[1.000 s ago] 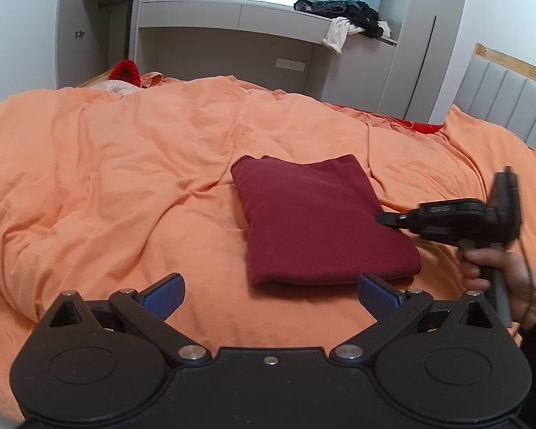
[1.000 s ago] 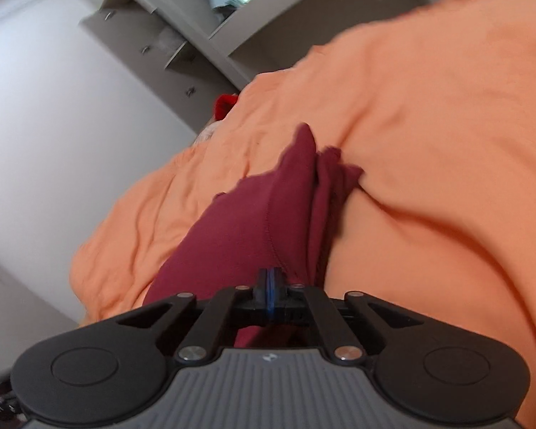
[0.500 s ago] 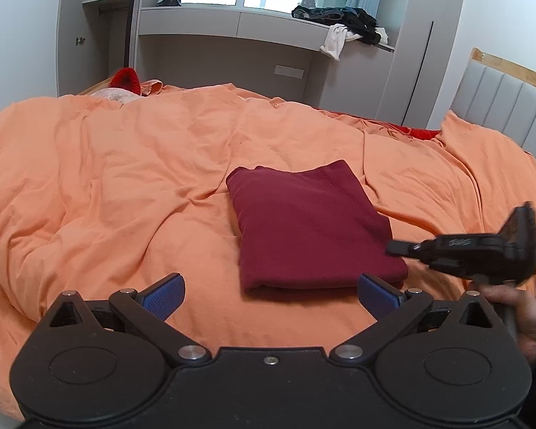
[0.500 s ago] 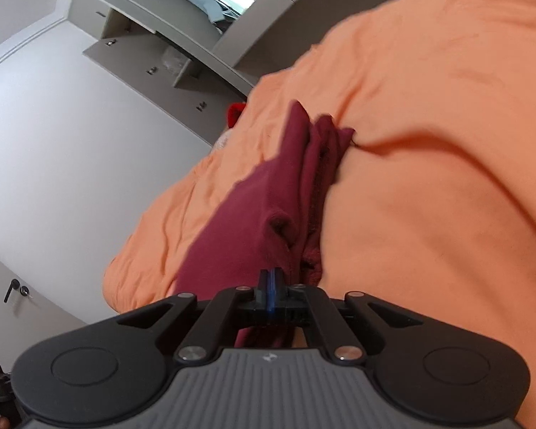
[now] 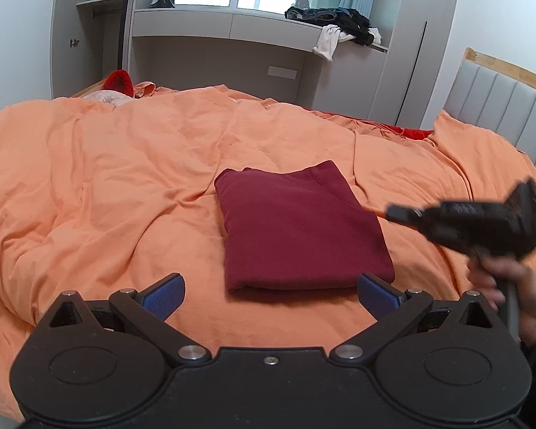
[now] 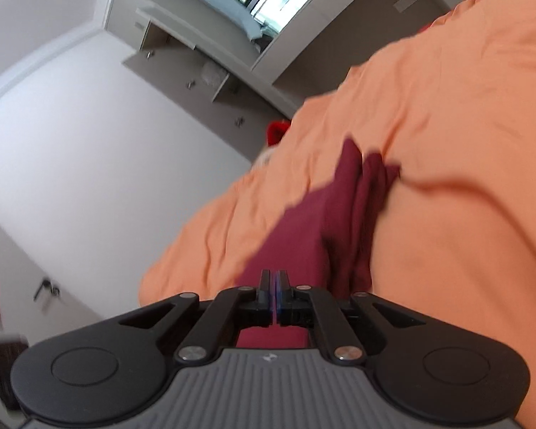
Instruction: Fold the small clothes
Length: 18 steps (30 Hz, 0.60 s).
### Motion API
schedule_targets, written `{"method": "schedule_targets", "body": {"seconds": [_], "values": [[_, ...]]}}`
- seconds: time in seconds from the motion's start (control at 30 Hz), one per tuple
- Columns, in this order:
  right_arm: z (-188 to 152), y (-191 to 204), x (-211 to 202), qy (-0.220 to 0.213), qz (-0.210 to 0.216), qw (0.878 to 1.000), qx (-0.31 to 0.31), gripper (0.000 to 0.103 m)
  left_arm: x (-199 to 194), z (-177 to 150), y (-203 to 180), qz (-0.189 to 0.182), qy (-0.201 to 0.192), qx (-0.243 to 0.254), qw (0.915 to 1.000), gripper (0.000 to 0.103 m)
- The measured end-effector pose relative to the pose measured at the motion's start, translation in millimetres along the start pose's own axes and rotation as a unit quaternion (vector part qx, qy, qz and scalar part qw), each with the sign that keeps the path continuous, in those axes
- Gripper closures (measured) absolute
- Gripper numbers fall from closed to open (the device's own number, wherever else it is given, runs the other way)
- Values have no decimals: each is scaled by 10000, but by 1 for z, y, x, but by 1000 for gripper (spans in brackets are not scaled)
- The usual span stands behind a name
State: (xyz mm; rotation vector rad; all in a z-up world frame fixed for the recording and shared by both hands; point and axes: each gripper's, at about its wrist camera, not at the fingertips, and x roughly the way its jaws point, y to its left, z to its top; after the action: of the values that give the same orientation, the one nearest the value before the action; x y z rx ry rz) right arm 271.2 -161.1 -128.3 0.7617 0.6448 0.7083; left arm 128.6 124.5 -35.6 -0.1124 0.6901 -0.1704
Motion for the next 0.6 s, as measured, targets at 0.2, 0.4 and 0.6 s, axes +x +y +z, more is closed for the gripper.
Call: {"method": "schedule_targets", "body": {"seconds": [0.2, 0.4, 0.6], "values": [[3, -20, 39, 370, -777, 9962, -143, 103, -1, 0, -1, 12, 27, 97, 9999, 0], [-7, -37, 46, 354, -786, 9963, -44, 103, 1, 4, 0, -13, 0, -11, 10000, 0], [-14, 31, -13, -251, -1414, 9869, -731, 5, 2, -1, -6, 95, 40, 74, 9999, 0]]}}
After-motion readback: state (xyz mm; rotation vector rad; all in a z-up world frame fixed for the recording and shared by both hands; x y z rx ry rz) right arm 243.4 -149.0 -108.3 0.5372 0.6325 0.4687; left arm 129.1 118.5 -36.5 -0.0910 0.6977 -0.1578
